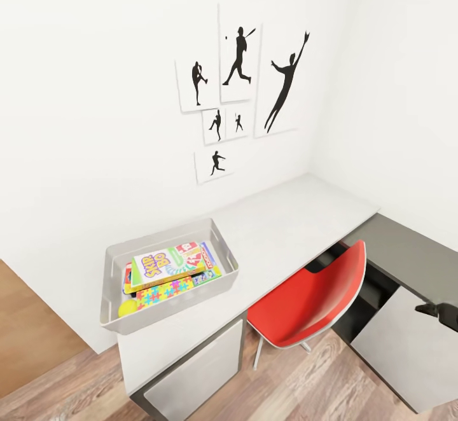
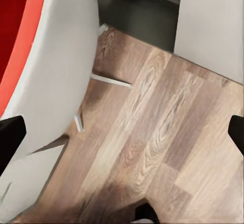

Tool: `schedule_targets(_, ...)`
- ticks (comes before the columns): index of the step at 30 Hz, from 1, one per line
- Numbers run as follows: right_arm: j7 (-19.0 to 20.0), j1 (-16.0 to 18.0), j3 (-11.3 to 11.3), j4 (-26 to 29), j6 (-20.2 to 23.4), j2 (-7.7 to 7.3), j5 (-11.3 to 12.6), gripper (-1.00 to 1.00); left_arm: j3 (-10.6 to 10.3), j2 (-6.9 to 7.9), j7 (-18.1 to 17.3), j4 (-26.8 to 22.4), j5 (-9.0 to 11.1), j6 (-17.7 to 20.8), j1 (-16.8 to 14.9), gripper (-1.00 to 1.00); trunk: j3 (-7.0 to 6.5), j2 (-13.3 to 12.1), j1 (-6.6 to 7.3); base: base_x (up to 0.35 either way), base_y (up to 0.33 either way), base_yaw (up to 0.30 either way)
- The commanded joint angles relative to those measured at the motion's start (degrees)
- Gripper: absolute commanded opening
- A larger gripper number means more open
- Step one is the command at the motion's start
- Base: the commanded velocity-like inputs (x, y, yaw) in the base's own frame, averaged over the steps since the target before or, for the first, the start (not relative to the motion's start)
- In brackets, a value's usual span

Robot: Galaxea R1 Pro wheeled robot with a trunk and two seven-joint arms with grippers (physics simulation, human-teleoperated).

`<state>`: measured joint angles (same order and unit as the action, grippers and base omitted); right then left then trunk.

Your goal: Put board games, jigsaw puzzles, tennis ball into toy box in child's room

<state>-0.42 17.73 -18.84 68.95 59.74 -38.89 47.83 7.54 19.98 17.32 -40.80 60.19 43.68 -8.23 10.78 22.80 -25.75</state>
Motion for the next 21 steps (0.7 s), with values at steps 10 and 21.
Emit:
schedule_targets(10, 0.11, -7.02, 5.37, -0.93, 0.26, 3.81, -0.16, 1.0, -0.02, -0.17, -0.88, 4.73, 0.04, -2.77, -0.03, 1.0, 0.11, 0.12, -0.04, 0.0, 0.0, -0.001)
schedule_targets(21, 1.33, -8.99, 22.46, -9.64, -6.83, 6.48, -3.02, 1.0, -1.04, -0.7, -6.14, 11.14, -4.52, -6.74, -0.03, 1.0, 0.11, 0.12, -0.04, 0.0, 0.0, 0.0)
